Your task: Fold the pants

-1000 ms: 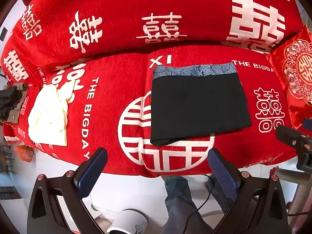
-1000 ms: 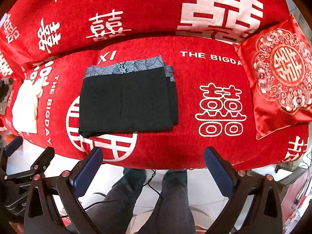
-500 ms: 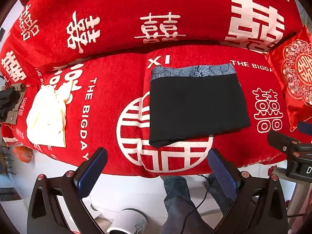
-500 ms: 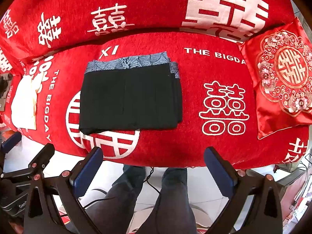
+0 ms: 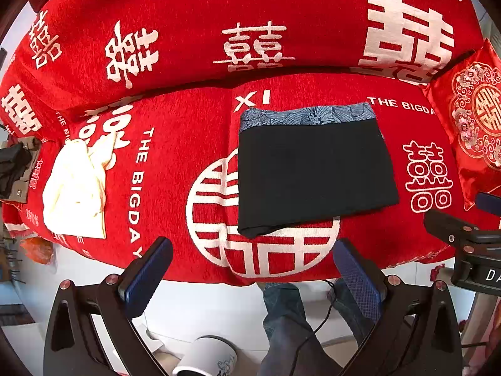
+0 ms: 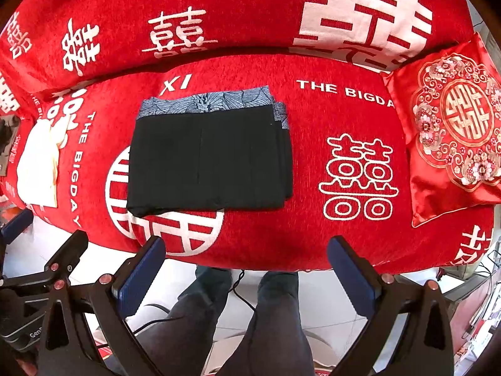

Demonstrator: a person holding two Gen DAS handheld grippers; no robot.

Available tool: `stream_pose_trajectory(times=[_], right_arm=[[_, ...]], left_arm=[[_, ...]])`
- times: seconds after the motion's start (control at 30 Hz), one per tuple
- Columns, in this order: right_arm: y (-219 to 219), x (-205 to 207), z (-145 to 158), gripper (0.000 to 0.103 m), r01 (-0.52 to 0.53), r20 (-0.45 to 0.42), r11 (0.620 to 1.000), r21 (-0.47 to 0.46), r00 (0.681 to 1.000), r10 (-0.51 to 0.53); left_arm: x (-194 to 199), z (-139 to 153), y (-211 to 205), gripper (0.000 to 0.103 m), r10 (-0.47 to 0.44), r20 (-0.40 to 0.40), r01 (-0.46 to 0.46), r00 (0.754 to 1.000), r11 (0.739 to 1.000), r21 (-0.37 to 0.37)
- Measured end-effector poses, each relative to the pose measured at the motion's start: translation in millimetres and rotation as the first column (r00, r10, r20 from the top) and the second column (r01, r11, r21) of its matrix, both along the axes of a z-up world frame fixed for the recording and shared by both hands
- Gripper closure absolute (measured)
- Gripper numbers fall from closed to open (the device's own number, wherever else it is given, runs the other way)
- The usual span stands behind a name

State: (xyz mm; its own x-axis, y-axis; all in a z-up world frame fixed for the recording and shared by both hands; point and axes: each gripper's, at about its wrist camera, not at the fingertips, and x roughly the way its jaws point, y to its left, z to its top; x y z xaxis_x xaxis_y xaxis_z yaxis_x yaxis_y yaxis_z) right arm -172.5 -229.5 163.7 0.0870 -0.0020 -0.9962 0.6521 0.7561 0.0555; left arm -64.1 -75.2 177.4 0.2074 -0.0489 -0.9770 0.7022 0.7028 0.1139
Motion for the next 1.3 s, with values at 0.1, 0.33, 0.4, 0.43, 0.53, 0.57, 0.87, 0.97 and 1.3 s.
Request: stream_pose_trajectory(times=[0.1,0.33,0.4,0.43,0.53,0.57,0.87,0.97,1.3], right_arm=[[0.9,0.2,0.4,0.000,-0.001,0.001,1.000,0.000,1.000,0.001],[2.7,0.4,1.0,0.000,0.001,0.002,1.000,-0.001,1.000,-0.001],[2.8,0.1,0.6,0.000,0.001,0.000,1.000,0.000,1.000,-0.001],[2.9,0.1,0.7,0.000,0.001,0.001,1.000,0.000,1.000,-0.001],[3.0,0.1,0.6,0.000,0.001,0.001,1.000,-0.002,1.000,-0.001],[3.0,0.5,1.1,0.000,0.001,0.001,1.000,-0.002,1.000,-0.001],[2.7,0.7,0.3,0.000,0.004,0.001,1.000,-0.001,1.000,-0.004],[2.6,0.7,0.2,0.000,0.005,0.001,1.000,0.000,1.000,-0.005],[1.8,5.6,-2.5,0.000,-0.008,-0.006,1.000,0.003,1.000,0.008]], left_arm=[[0.9,0.5,0.7,0.000,-0.004,-0.001,0.004,1.000,1.000,0.000],[0.1,0.9,1.4,0.000,-0.003,-0.004,0.003,1.000,1.000,-0.002],[-0.1,0.7,0.9,0.000,-0.002,-0.005,0.002,1.000,1.000,-0.002],[-0.2,0.8,0.7,0.000,-0.001,-0.005,0.001,1.000,1.000,-0.001],[-0.4,1.0,0.1,0.000,0.002,-0.005,-0.002,1.000,1.000,-0.001],[-0.5,1.2,0.0,0.000,0.003,-0.006,-0.003,1.000,1.000,-0.001],[1.1,0.9,0.4,0.000,-0.016,-0.010,0.016,1.000,1.000,-0.001],[1.4,0.7,-0.2,0.000,-0.015,-0.011,0.015,1.000,1.000,-0.001],[2.0,0.5,-0.3,0.000,-0.015,-0.014,0.015,1.000,1.000,-0.002]])
